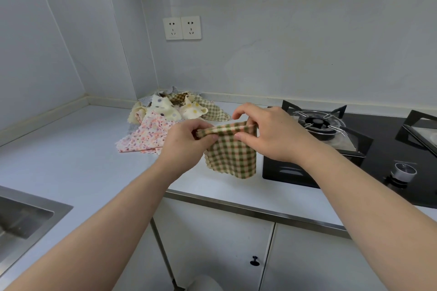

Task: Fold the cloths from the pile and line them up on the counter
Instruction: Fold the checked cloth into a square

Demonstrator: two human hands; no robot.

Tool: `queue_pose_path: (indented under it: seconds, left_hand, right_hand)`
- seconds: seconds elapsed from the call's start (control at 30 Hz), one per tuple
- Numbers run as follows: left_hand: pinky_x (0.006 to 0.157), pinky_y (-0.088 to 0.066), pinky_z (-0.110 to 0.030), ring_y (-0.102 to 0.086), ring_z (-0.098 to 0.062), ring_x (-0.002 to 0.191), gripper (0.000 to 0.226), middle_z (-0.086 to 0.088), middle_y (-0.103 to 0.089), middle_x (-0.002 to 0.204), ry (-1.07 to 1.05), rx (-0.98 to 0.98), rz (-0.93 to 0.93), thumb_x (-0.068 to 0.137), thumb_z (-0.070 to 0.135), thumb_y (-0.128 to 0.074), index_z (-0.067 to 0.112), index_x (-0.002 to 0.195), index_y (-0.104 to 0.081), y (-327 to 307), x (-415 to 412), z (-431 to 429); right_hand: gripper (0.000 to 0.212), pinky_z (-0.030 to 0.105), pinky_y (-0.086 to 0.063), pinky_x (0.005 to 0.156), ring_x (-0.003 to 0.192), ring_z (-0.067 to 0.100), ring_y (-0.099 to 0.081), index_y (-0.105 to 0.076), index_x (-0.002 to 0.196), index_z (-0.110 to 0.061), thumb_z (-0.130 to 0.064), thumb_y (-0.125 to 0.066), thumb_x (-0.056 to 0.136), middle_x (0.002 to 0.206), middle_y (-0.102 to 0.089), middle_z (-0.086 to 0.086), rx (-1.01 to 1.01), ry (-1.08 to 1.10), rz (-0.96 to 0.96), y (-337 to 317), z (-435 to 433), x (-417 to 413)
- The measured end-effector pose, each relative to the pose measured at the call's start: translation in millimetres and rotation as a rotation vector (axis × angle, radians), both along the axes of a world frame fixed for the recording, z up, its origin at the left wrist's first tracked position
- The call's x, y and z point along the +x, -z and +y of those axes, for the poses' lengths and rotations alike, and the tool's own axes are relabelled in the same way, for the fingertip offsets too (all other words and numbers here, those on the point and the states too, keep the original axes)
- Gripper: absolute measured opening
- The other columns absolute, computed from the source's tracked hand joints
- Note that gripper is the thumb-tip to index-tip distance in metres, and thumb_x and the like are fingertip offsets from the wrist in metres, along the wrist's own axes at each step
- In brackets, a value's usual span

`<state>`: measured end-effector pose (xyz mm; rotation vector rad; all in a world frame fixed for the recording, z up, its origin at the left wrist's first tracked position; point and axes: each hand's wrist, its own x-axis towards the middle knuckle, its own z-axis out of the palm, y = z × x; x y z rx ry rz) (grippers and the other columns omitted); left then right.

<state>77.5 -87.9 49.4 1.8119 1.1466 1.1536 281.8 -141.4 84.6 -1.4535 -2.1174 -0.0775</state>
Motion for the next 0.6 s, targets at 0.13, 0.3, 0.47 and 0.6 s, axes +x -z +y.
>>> queue_pose_path:
  seconds: [0.13,0.3,0.47,0.6]
  left_hand:
    - [0.07,-0.055,-0.026,-0.07,-0.016,0.086,0.008,-0.003,-0.074,0.09,0.101,-0.338,-0.433,0.091,0.01,-0.069,0.008,0.099,-0.071,-0.7,7.5,2.6]
    - [0.073,-0.054,-0.036,-0.067,-0.019,0.084,0.013,-0.003,-0.073,0.09,-0.073,-0.315,-0.502,0.098,0.026,-0.061,0.015,0.095,-0.068,8.9,25.0,9.3]
    - [0.066,-0.041,-0.028,-0.054,-0.009,0.075,0.014,0.006,-0.06,0.085,-0.217,0.128,-0.173,0.104,0.029,-0.047,0.017,0.106,-0.054,10.6,34.3,8.2]
    - [0.064,-0.041,-0.034,-0.055,-0.011,0.072,0.019,0.012,-0.056,0.08,-0.227,0.327,0.076,0.105,0.031,-0.044,0.017,0.116,-0.05,8.8,30.1,11.5]
  right_hand:
    - [0.033,0.021,-0.043,0.064,0.066,0.009,-0.055,-0.055,0.113,-0.035,-0.034,-0.074,0.086,0.071,-0.06,-0.006,0.008,0.031,0.26,6.9,2.3,-0.6]
    - [0.023,0.024,-0.044,0.06,0.06,0.012,-0.057,-0.055,0.11,-0.038,-0.037,-0.068,0.091,0.066,-0.063,-0.005,-0.057,0.0,0.284,10.6,1.0,-8.6]
    - [0.012,0.021,-0.04,0.057,0.052,0.008,-0.045,-0.06,0.103,-0.033,-0.033,-0.066,0.093,0.053,-0.049,-0.011,-0.037,-0.026,0.352,12.8,2.2,-11.5]
    - [0.009,0.016,-0.037,0.055,0.048,0.007,-0.039,-0.061,0.099,-0.026,-0.031,-0.066,0.094,0.048,-0.043,-0.008,-0.04,-0.01,0.493,18.5,3.2,-4.2]
